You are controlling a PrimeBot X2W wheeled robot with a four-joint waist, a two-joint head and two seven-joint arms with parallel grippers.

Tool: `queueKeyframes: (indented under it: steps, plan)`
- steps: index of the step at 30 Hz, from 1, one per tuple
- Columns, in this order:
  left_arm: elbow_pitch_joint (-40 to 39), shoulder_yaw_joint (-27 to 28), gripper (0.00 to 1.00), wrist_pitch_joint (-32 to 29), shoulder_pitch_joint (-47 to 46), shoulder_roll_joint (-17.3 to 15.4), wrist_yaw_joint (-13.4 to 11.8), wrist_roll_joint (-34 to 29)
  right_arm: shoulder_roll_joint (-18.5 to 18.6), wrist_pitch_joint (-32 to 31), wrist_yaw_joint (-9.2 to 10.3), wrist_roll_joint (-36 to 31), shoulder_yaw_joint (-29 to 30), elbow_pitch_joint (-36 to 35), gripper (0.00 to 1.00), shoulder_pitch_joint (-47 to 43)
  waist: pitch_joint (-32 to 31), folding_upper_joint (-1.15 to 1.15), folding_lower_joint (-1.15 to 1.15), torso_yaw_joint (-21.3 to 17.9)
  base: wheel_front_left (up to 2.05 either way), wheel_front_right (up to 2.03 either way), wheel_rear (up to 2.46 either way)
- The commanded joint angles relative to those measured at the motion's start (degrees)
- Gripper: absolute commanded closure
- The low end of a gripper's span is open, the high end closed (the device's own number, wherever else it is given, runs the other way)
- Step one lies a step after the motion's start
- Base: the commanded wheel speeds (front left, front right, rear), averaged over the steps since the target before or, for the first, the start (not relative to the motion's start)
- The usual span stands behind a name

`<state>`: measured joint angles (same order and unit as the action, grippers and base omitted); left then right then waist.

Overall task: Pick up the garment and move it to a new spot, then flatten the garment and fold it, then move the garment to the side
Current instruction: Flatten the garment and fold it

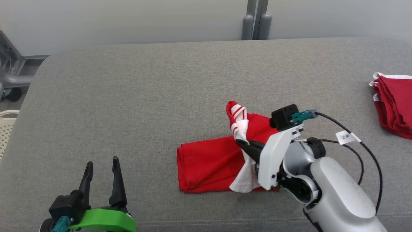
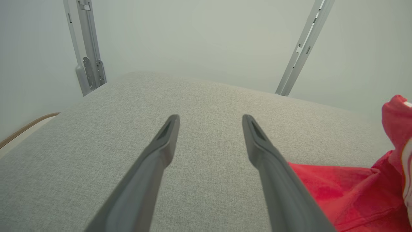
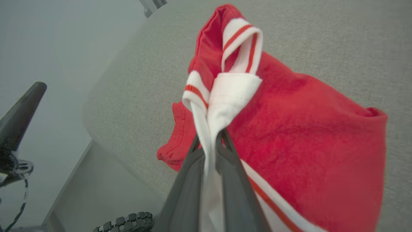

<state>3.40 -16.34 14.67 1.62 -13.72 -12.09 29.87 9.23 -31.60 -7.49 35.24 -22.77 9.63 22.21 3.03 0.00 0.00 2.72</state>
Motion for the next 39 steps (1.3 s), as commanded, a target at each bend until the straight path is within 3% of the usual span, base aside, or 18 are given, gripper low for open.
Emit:
queueKeyframes:
  steps: [1,8,14,20,21,23,24,25,33,39]
  plan:
    - [0.2,-0.1,0.0,0.1,-1.2,0.1,0.3,0.0,-1.7,1.1,0.01,-0.5,-1.1,1.4,1.0,1.1,0.7,0.0,0.0,0.9,0.0,0.0,0.0]
    - [1.1,-1.3,0.0,0.2,-3.0,1.1,1.0,-0.6,-5.2,4.9,0.01,-1.8,-5.4,9.6,1.0,4.5,2.0,0.0,0.0,3.4,0.0,0.0,0.0]
    - [2.2,-1.9,0.0,0.3,-4.4,1.7,1.7,-0.8,-6.1,9.1,0.01,-2.7,-8.2,19.7,1.0,8.3,3.2,0.0,0.0,6.1,0.0,0.0,0.0]
    - [3.3,-2.2,0.0,0.5,-5.3,2.4,2.2,-1.3,-6.3,12.1,0.01,1.4,-12.3,26.5,1.0,11.7,3.8,0.0,0.0,8.1,0.0,0.0,0.0]
    - [3.5,-2.2,0.0,0.5,-5.4,2.5,2.3,-1.3,-6.3,12.4,0.01,2.0,-13.1,27.4,0.94,12.2,3.8,0.0,0.0,8.2,0.0,0.0,0.0]
    - [3.7,-2.3,0.0,0.5,-5.6,2.7,2.4,-1.5,-6.3,12.8,0.01,3.6,-14.6,29.1,0.7,13.3,3.8,0.0,0.0,8.5,0.0,0.0,0.0]
    - [3.9,-2.3,0.0,0.6,-5.7,2.7,2.4,-1.5,-6.3,12.9,0.01,4.4,-15.2,29.9,0.44,13.8,3.8,0.0,0.0,8.6,0.0,0.0,0.0]
    - [4.0,-2.3,0.0,0.5,-5.8,2.8,2.4,-1.6,-6.3,13.6,0.01,5.1,-15.6,30.7,0.0,14.5,3.8,0.0,0.0,8.7,0.0,0.0,0.0]
    - [4.7,-1.7,0.0,0.5,-5.4,2.9,2.5,-1.9,-6.3,18.4,0.01,12.9,-19.9,29.4,0.0,18.8,3.1,0.0,0.0,7.5,0.0,0.0,0.0]
    - [4.5,-1.9,0.0,0.6,-4.7,2.8,2.6,-2.7,-6.3,22.2,0.01,13.2,-19.3,29.7,0.0,22.1,2.3,0.0,0.0,5.5,0.0,0.0,0.0]
